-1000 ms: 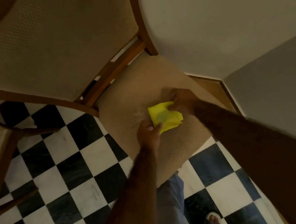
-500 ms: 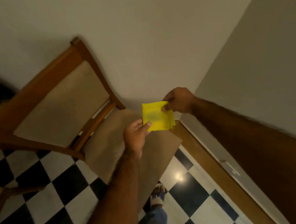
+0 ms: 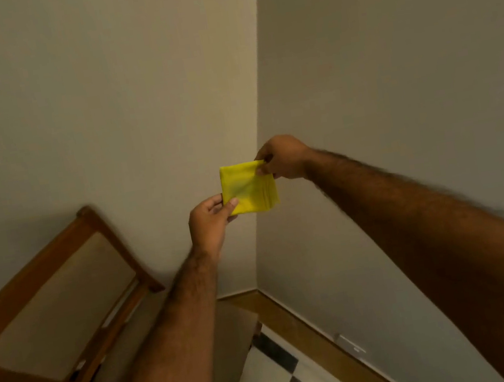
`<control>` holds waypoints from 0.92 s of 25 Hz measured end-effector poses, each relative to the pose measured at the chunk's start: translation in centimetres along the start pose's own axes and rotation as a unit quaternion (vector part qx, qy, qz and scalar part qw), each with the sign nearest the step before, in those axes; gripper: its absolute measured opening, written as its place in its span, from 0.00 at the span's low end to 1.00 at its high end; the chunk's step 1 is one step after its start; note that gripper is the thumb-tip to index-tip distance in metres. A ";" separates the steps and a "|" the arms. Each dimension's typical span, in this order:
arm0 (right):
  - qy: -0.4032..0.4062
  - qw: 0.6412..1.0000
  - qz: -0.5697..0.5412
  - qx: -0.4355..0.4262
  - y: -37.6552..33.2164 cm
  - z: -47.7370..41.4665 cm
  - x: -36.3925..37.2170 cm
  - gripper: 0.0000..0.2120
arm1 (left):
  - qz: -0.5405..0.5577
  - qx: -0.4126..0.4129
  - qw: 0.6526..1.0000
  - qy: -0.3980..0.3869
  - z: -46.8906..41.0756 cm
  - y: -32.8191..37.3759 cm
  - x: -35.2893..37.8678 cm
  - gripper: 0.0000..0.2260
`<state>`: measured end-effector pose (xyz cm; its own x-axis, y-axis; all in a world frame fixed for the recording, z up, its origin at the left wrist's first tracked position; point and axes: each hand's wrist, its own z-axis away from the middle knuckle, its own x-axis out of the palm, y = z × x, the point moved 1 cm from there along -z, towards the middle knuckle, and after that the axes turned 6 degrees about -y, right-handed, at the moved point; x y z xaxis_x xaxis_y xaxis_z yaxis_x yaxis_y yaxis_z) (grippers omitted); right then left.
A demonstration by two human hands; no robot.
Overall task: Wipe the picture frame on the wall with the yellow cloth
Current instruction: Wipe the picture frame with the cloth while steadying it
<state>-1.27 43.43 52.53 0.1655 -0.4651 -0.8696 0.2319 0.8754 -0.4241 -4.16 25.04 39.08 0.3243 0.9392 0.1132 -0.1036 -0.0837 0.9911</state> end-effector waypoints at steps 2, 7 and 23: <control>0.039 0.999 0.007 -0.001 -0.2 2.5 -3.6 0.15 | -0.016 0.034 0.999 -0.011 -0.1 3.1 2.1 0.16; 0.139 0.988 0.059 0.014 -0.4 9.6 -12.6 0.16 | -0.010 0.109 0.992 -0.057 0.2 11.5 8.7 0.13; 0.476 0.873 0.105 -0.002 -2.5 33.7 -41.1 0.15 | 0.060 0.361 0.909 -0.201 7.3 44.9 30.1 0.09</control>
<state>23.65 55.97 97.85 -0.6691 0.0240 -0.7428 0.2885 0.9295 -0.2298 7.77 47.11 87.47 0.6843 0.7228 0.0968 0.4348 -0.5110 0.7415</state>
